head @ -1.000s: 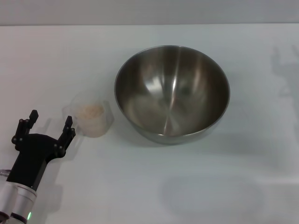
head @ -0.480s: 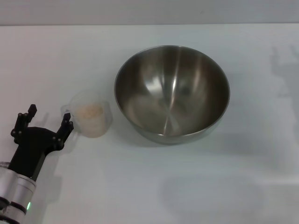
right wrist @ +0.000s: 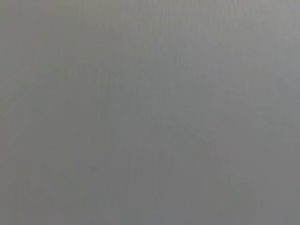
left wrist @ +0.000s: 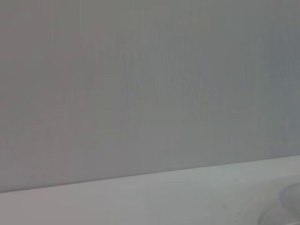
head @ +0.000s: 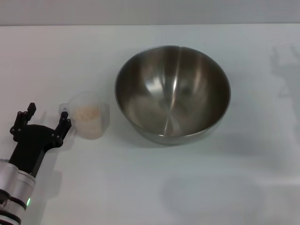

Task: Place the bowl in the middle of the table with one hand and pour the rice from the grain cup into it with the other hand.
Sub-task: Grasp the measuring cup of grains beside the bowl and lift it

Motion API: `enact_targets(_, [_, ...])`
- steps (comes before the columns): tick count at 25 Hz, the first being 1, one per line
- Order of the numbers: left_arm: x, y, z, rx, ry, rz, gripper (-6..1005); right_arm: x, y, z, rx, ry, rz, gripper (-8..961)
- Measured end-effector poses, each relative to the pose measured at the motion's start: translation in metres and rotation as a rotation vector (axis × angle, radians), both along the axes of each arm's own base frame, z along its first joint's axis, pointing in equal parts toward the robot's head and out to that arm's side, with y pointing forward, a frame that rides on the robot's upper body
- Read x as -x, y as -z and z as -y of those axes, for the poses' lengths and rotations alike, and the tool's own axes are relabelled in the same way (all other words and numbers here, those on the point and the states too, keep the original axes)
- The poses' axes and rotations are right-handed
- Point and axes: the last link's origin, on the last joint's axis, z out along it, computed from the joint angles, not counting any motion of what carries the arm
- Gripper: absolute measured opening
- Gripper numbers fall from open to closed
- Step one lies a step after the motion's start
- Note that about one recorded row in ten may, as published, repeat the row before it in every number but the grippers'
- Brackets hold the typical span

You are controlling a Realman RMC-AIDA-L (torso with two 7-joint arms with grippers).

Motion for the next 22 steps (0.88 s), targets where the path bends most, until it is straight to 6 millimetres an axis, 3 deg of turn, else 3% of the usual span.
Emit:
enact_targets(10, [-0.0029,0.0002,-0.0036,0.0,0.014,-0.006,705,0.0003,0.0001,-0.0001,0.001,-0.001,0.0,481])
enact_targets(22, [-0.0095,0.0017,-0.0107,0.01,0.043,-0.008,255,0.0014,0.0006,-0.0017,0.004,-0.003,0.003,481])
